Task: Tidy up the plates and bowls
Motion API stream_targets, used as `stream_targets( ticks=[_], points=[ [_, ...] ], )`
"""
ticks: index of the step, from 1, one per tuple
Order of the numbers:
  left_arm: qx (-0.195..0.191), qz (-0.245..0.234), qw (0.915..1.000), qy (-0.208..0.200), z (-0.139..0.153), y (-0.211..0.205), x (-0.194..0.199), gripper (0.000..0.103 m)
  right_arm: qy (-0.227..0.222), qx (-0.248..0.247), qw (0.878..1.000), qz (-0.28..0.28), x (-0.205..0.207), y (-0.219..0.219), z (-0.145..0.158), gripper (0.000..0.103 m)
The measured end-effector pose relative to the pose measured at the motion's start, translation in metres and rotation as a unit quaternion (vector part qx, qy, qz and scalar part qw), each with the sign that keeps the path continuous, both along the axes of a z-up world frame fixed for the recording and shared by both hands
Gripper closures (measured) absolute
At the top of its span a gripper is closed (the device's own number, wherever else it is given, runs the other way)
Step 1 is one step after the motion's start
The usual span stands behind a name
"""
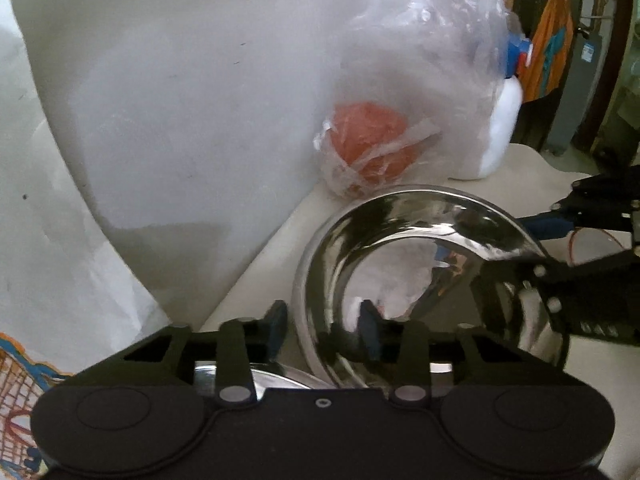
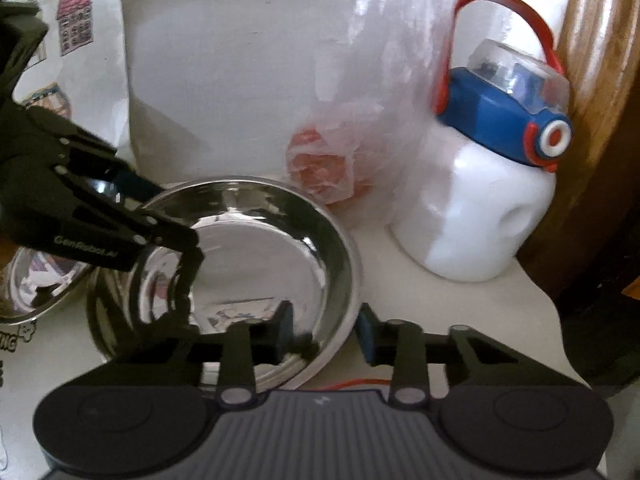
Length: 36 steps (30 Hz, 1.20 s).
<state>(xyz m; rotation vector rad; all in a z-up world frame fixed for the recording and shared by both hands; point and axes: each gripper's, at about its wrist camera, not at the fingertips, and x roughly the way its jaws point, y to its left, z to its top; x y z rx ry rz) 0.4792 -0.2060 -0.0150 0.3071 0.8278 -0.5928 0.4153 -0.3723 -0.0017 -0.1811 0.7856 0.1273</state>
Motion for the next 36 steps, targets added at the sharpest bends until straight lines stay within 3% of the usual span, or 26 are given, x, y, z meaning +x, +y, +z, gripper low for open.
stream_targets(
  ticks=[8, 20, 36],
  points=[
    [-0.016, 0.031, 0.9993, 0.014, 0.003, 0.005, 0.007, 0.08, 0.0, 0.036, 0.999, -0.036, -0.001, -0.011, 0.003, 0.082],
    [-0.046, 0.073, 0.9961, 0.017, 0.016, 0.009, 0.003, 0.08, -0.025, 0.092, 0.993, -0.076, -0.01, -0.026, 0.018, 0.09],
    [-0.074, 0.094, 0.9927, -0.012, 0.059, 0.023, -0.011, 0.08, -0.062, 0.103, 0.989, -0.089, -0.024, -0.023, 0.055, 0.092]
  ],
)
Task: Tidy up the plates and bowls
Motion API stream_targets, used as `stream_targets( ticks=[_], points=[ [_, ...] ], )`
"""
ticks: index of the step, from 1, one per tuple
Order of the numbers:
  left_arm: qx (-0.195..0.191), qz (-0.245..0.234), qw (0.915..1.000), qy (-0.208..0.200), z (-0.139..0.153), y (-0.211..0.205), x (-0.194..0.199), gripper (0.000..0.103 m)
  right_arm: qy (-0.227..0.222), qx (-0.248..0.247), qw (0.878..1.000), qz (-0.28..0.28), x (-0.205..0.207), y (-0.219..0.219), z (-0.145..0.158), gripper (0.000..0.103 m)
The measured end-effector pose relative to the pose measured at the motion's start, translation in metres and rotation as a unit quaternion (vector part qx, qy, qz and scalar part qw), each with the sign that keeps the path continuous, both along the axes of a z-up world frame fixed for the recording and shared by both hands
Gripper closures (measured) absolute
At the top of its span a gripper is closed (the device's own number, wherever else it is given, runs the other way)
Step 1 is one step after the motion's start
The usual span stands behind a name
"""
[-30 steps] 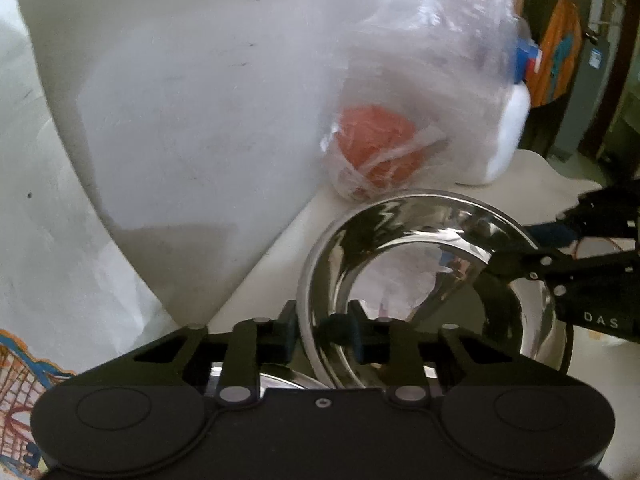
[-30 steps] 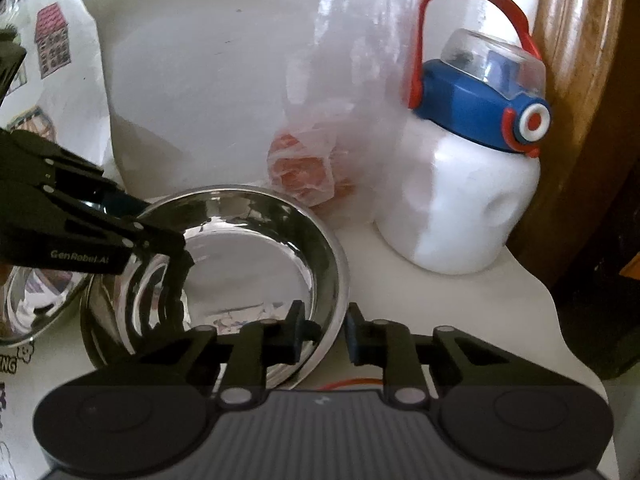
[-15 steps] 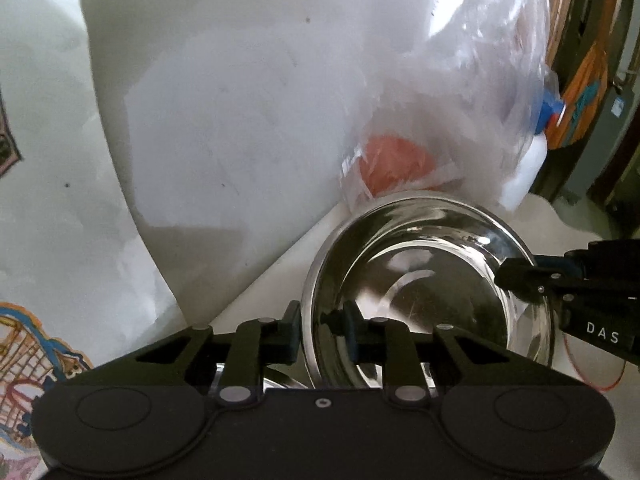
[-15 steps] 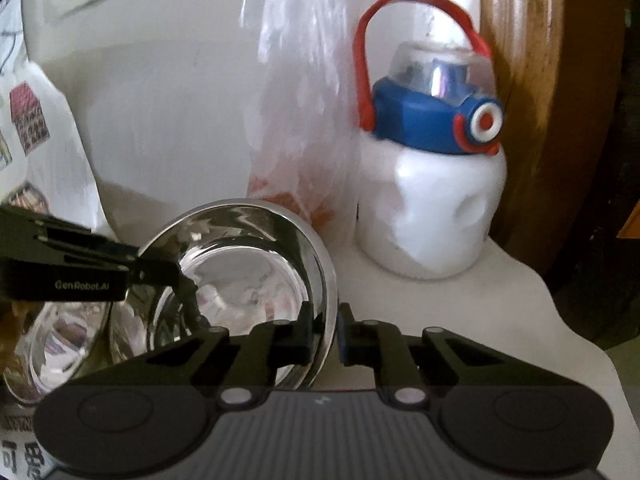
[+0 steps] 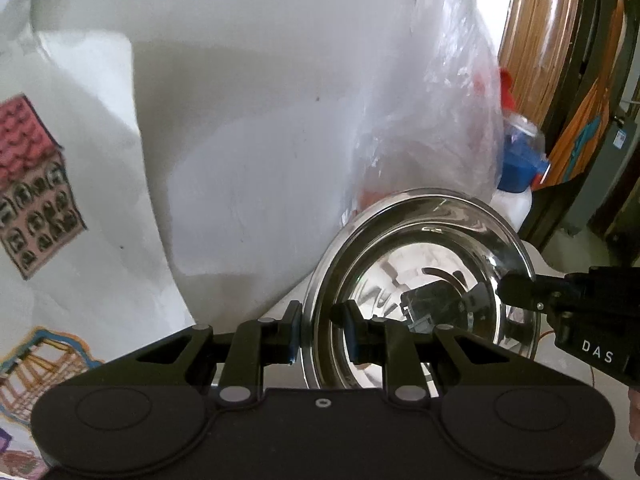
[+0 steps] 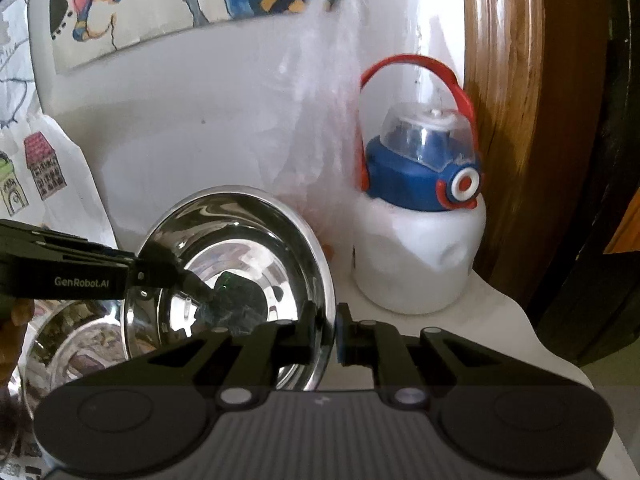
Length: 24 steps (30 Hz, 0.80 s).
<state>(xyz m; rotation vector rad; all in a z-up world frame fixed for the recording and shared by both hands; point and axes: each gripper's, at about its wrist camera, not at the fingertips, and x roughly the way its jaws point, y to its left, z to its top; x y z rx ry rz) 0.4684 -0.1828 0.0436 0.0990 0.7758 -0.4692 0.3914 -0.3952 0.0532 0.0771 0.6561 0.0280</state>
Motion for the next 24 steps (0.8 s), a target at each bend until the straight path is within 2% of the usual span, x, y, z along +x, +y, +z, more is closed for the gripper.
stream_targets(
  ticks=[3, 12, 24],
  points=[
    [0.006, 0.003, 1.0, -0.006, 0.013, 0.008, -0.006, 0.08, -0.002, 0.005, 1.0, 0.005, -0.002, 0.002, 0.004, 0.092],
    [0.03, 0.022, 0.9992, -0.015, 0.026, 0.046, -0.021, 0.08, 0.01, 0.027, 0.999, 0.04, -0.006, 0.038, 0.012, 0.092],
    [0.057, 0.053, 0.9969, -0.011, 0.021, 0.098, -0.025, 0.08, 0.04, 0.037, 0.994, 0.093, -0.001, 0.099, 0.004, 0.092]
  ],
)
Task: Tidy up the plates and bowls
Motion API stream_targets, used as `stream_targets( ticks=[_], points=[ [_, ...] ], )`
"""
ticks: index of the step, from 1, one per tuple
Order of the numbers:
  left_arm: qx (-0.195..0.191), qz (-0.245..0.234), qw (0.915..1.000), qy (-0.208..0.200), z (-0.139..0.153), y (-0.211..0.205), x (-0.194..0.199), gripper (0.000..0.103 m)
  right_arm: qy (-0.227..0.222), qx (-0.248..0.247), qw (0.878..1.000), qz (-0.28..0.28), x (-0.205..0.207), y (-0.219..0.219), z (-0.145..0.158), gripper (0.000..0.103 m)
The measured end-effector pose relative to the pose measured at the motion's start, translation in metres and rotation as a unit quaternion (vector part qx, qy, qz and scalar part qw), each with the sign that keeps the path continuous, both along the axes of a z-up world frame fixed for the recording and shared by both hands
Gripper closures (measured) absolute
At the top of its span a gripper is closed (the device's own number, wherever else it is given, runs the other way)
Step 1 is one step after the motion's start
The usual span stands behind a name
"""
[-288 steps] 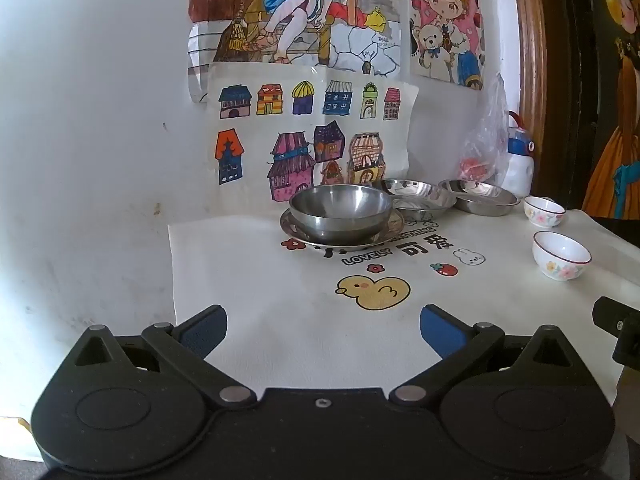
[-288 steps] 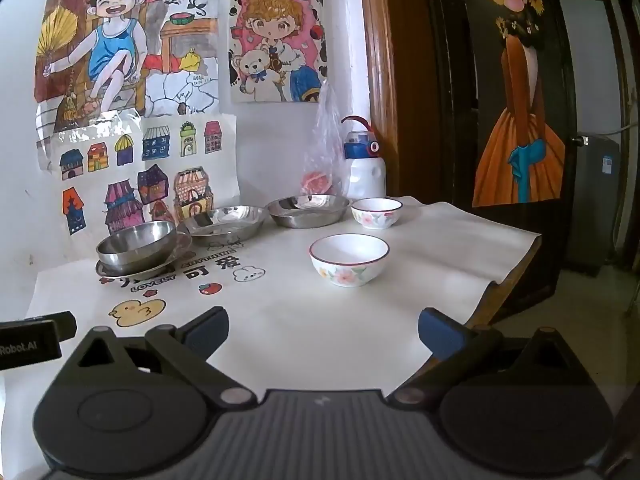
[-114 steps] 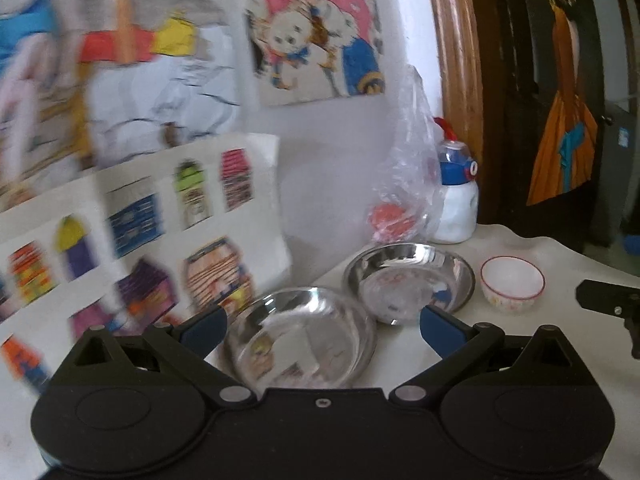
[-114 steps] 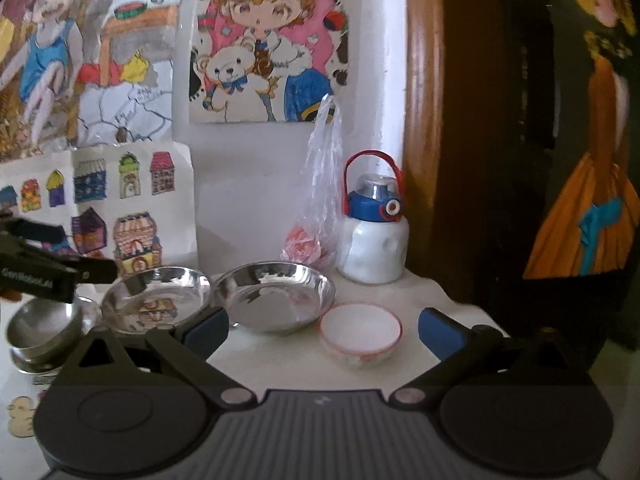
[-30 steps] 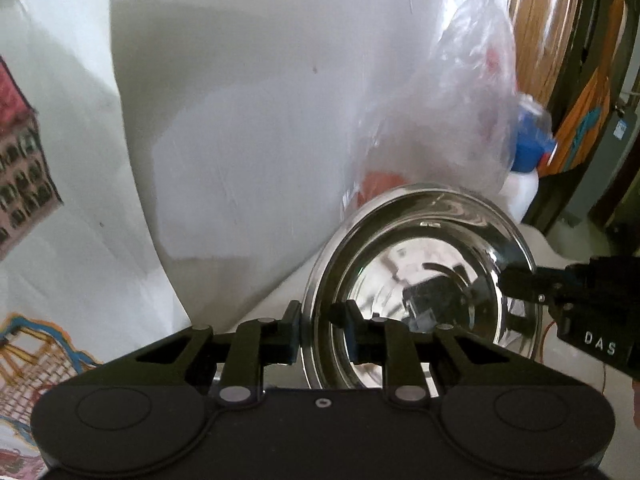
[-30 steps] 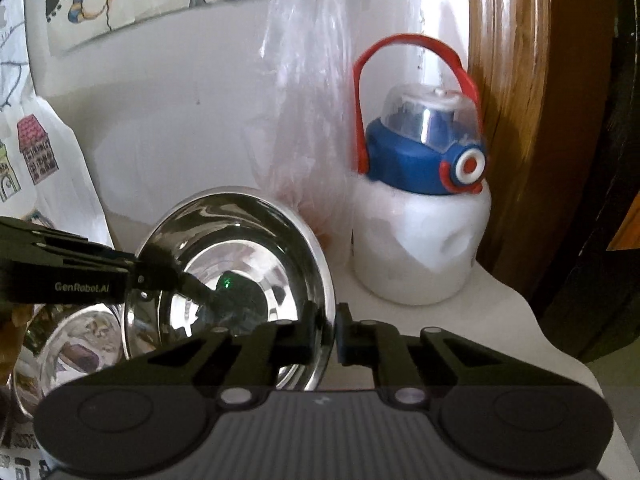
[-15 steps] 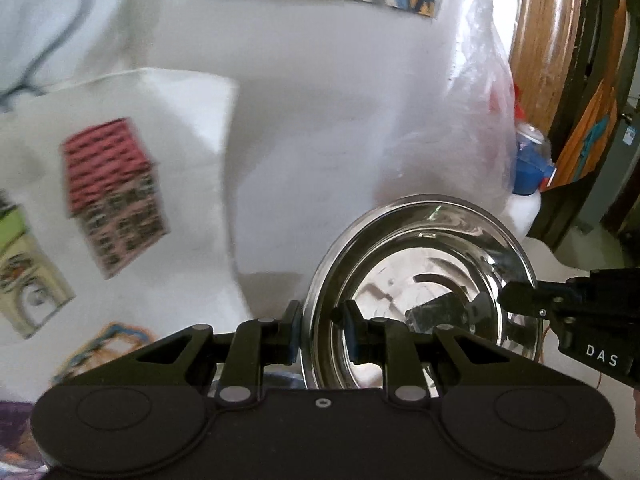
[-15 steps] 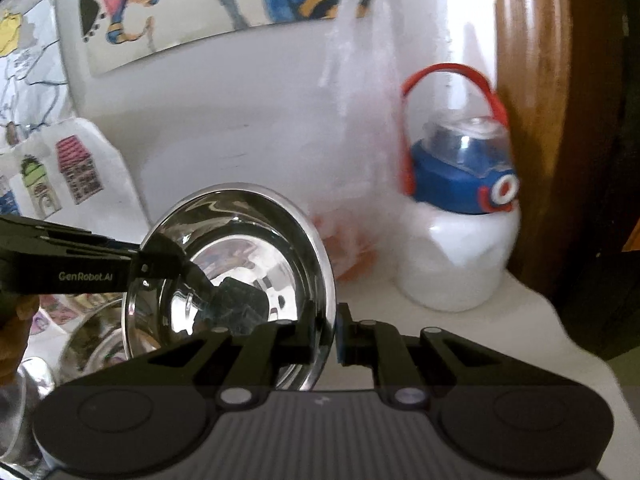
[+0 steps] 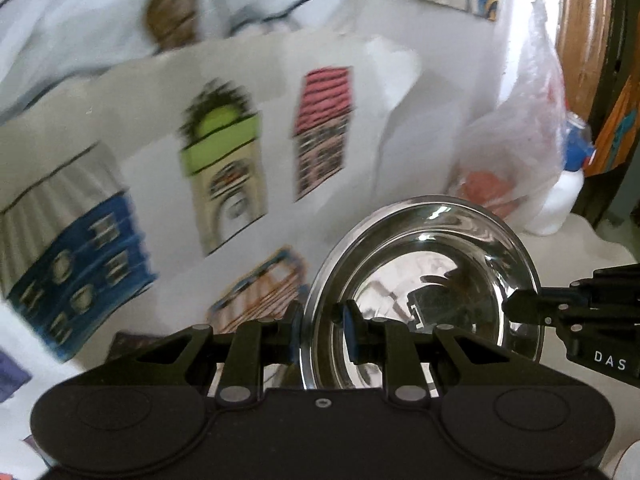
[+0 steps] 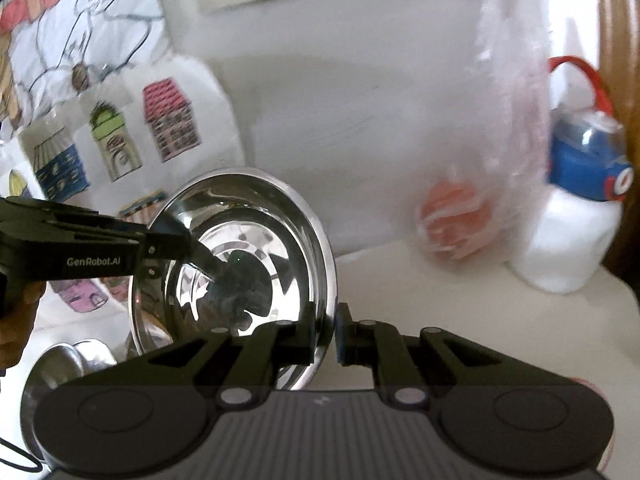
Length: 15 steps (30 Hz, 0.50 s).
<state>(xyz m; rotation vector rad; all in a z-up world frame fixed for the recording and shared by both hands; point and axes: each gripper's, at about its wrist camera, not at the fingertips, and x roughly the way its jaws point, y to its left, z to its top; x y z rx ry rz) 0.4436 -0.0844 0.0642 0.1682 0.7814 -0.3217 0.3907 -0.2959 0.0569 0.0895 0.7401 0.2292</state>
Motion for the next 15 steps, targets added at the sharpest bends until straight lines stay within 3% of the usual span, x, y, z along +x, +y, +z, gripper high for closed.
stream_targets(
  ticks=[15],
  points=[
    [0.003, 0.002, 0.9998, 0.02, -0.02, 0.01, 0.008, 0.08, 0.036, -0.008, 0.999, 0.007, 0.01, 0.022, -0.019, 0.092]
  ],
)
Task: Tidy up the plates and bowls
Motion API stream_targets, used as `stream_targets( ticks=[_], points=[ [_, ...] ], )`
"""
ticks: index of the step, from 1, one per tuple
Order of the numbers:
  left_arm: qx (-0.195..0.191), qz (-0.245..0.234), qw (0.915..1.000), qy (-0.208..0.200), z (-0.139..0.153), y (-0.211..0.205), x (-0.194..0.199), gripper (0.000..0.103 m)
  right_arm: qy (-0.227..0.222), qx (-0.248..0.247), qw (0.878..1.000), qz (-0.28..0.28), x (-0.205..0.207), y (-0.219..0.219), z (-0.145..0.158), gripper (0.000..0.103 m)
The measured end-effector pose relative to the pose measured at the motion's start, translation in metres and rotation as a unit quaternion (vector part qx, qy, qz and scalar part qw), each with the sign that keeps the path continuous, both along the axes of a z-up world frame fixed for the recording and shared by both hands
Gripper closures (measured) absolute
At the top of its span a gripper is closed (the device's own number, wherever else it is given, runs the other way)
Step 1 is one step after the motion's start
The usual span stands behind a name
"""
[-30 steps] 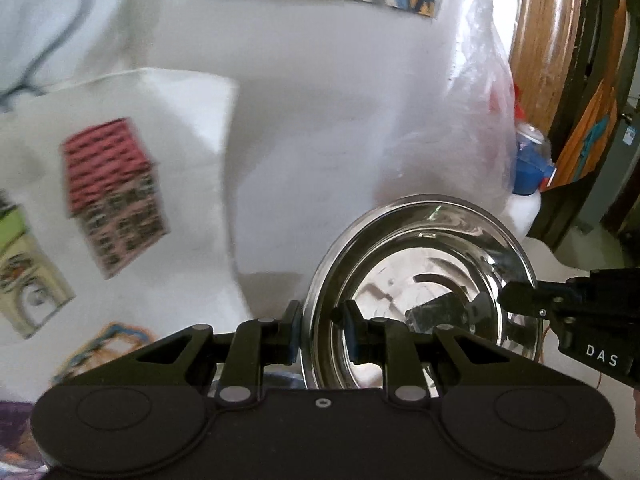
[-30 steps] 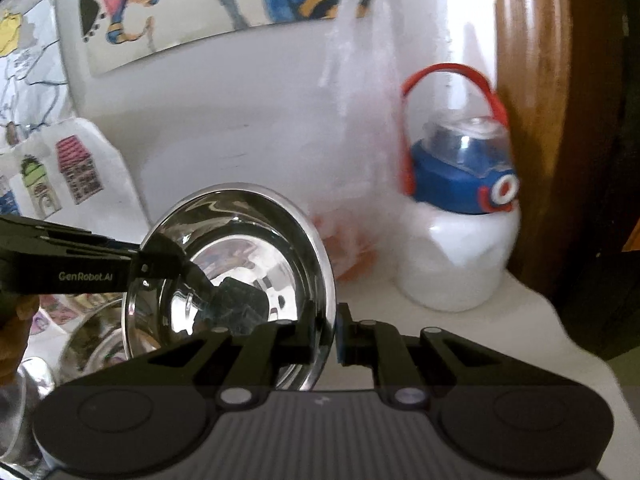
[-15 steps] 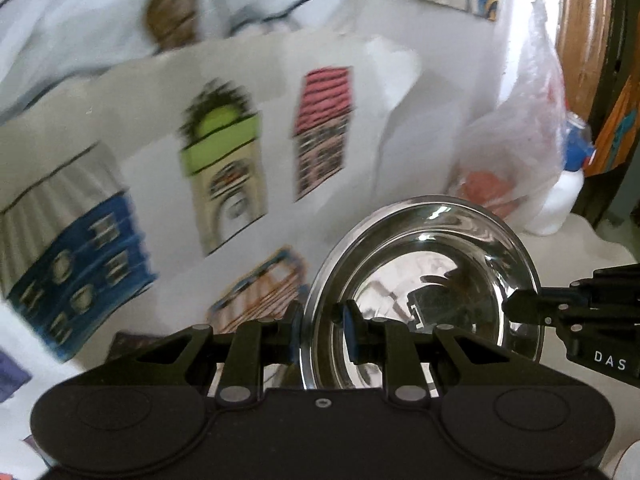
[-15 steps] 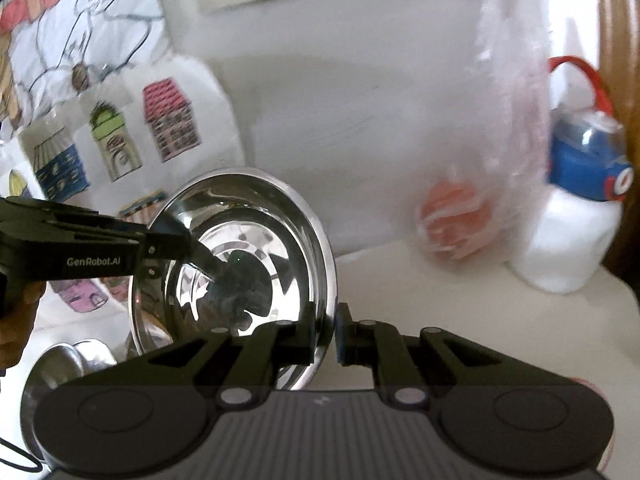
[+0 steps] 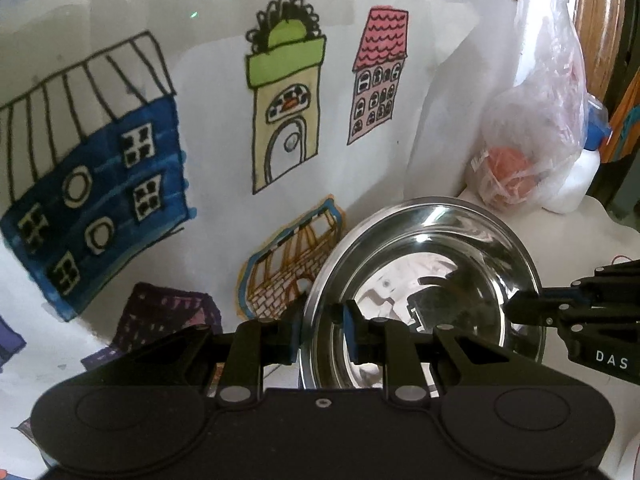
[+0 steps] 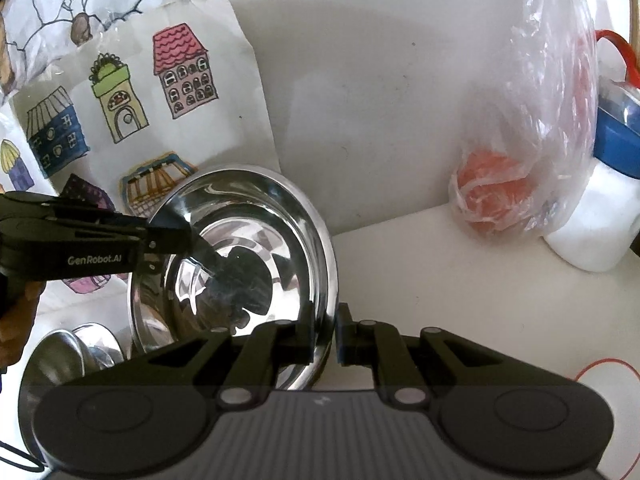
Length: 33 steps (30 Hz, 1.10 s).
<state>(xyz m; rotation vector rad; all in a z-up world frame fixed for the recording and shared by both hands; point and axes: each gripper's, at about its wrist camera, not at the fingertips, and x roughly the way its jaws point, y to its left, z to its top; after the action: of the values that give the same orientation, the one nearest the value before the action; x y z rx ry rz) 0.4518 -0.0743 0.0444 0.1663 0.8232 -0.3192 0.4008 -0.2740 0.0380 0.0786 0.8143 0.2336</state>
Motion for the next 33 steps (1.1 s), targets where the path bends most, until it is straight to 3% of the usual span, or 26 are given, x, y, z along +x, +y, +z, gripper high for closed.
stream_targets(
  ticks=[23, 29, 31, 33],
  points=[
    [0.008, -0.021, 0.9995, 0.024, -0.028, -0.008, 0.016, 0.075, 0.013, 0.01, 1.0, -0.023, 0.009, 0.001, -0.011, 0.083],
    [0.002, -0.034, 0.9991, 0.027, -0.033, -0.009, 0.018, 0.07, 0.004, 0.018, 0.999, -0.041, -0.001, 0.008, -0.011, 0.066],
    [0.005, -0.041, 0.9988, 0.026, -0.033, -0.011, 0.017, 0.066, -0.01, 0.026, 0.998, -0.058, -0.006, 0.01, -0.01, 0.058],
    [0.004, -0.054, 0.9983, 0.023, -0.034, -0.013, 0.014, 0.057, -0.028, 0.037, 0.996, -0.078, -0.013, 0.01, -0.008, 0.043]
  ],
)
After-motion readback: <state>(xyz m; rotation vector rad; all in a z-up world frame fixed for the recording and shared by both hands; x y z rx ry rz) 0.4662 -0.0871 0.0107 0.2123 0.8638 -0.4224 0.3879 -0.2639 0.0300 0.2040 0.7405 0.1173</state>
